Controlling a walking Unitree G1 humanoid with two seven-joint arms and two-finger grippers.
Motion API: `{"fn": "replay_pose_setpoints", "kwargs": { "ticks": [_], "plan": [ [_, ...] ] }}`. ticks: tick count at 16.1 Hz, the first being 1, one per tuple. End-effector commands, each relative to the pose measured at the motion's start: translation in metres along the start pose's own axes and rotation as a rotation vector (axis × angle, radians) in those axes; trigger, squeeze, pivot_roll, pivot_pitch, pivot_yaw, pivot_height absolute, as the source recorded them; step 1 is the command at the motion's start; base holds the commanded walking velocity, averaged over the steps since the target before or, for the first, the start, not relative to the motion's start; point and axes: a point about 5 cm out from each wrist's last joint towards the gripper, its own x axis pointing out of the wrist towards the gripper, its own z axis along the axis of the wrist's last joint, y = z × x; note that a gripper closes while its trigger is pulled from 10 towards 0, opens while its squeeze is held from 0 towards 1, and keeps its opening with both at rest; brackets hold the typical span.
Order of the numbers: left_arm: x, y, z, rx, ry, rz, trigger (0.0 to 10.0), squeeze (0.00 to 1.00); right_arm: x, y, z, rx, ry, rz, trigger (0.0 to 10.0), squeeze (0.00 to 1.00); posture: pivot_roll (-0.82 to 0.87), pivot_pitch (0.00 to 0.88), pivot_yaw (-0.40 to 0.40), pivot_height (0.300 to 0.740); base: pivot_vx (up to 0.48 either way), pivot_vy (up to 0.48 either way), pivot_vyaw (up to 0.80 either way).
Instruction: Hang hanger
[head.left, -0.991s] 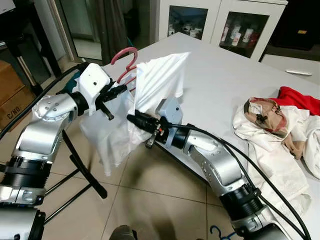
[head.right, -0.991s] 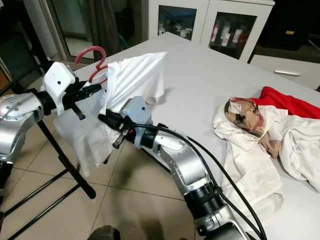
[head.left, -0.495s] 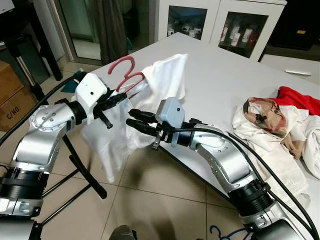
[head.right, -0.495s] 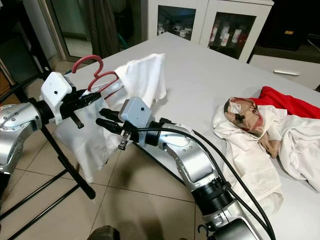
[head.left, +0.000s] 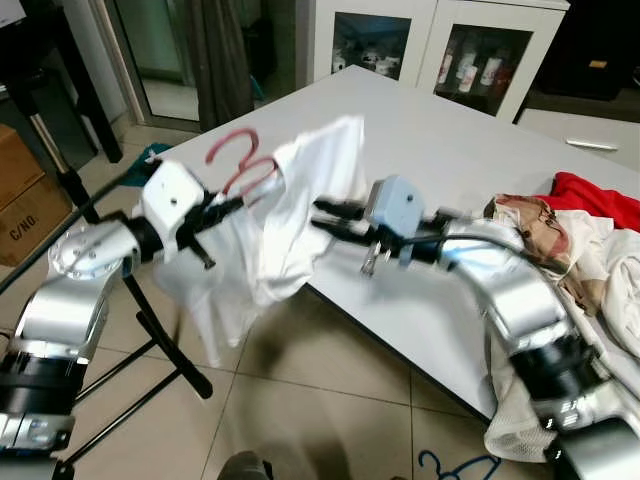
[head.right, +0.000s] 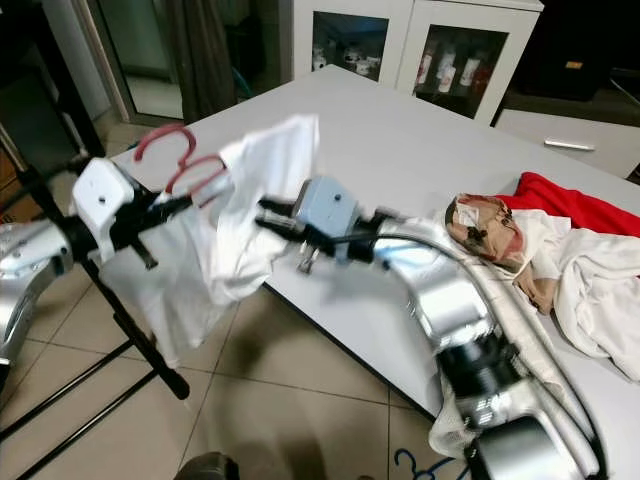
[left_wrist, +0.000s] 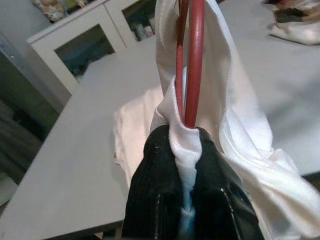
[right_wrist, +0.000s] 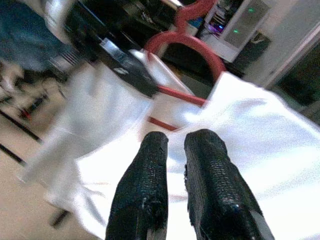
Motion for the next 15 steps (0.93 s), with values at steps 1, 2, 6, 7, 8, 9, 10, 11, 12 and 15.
{"fn": "replay_pose_setpoints", "kwargs": {
  "ticks": [1, 2, 6, 7, 8, 9, 10, 11, 12, 15],
  "plan": [
    [-0.003, -0.004, 0.007, 0.059, -0.013, -0.051, 0.0, 0.00, 0.000, -0.008, -0.001, -0.149, 0.068, -0.007, 10.0, 1.00, 0.08, 0.000, 0.001, 0.740, 0.000, 0.000, 0.00],
    [-0.007, -0.006, 0.006, 0.068, -0.002, -0.073, 0.0, 0.00, -0.001, -0.012, -0.004, -0.243, 0.120, -0.007, 10.0, 1.00, 0.08, 0.000, 0.001, 0.740, 0.000, 0.000, 0.00],
    [-0.017, -0.012, 0.003, 0.101, 0.024, -0.151, 0.0, 0.00, 0.000, -0.014, -0.011, -0.353, 0.175, 0.018, 10.0, 0.00, 0.09, 0.000, -0.001, 0.740, 0.000, 0.000, 0.00],
    [-0.020, -0.014, 0.002, 0.111, 0.029, -0.175, 0.0, 0.00, 0.001, -0.016, -0.012, -0.375, 0.180, 0.014, 10.0, 0.00, 0.09, 0.000, -0.001, 0.740, 0.000, 0.000, 0.00],
    [-0.022, -0.015, 0.002, 0.117, 0.034, -0.180, 0.0, 0.00, 0.001, -0.017, -0.013, -0.395, 0.184, 0.010, 10.0, 0.00, 0.09, 0.000, -0.001, 0.740, 0.000, 0.000, 0.00],
    [-0.024, -0.014, 0.000, 0.125, 0.052, -0.187, 0.0, 0.00, 0.000, -0.020, -0.015, -0.414, 0.194, 0.007, 10.0, 0.00, 0.09, 0.000, -0.001, 0.740, 0.000, 0.000, 0.00],
    [-0.025, -0.014, 0.000, 0.128, 0.057, -0.190, 0.0, 0.00, -0.001, -0.021, -0.016, -0.418, 0.197, 0.005, 10.0, 0.00, 0.09, 0.000, -0.001, 0.740, 0.000, 0.000, 0.00],
    [-0.026, -0.013, -0.001, 0.136, 0.064, -0.197, 0.0, 0.00, -0.001, -0.024, -0.016, -0.428, 0.207, -0.011, 10.0, 0.00, 0.10, 0.000, -0.002, 0.740, 0.000, 0.000, 0.00],
    [-0.026, -0.013, -0.001, 0.140, 0.064, -0.199, 0.0, 0.00, -0.002, -0.026, -0.017, -0.430, 0.209, -0.016, 10.0, 0.00, 0.10, 0.000, -0.002, 0.740, 0.000, 0.000, 0.00],
    [-0.026, -0.013, -0.001, 0.140, 0.064, -0.199, 0.0, 0.00, -0.002, -0.026, -0.017, -0.430, 0.209, -0.016, 10.0, 0.00, 0.10, 0.000, -0.002, 0.740, 0.000, 0.000, 0.00]
  ]
}}
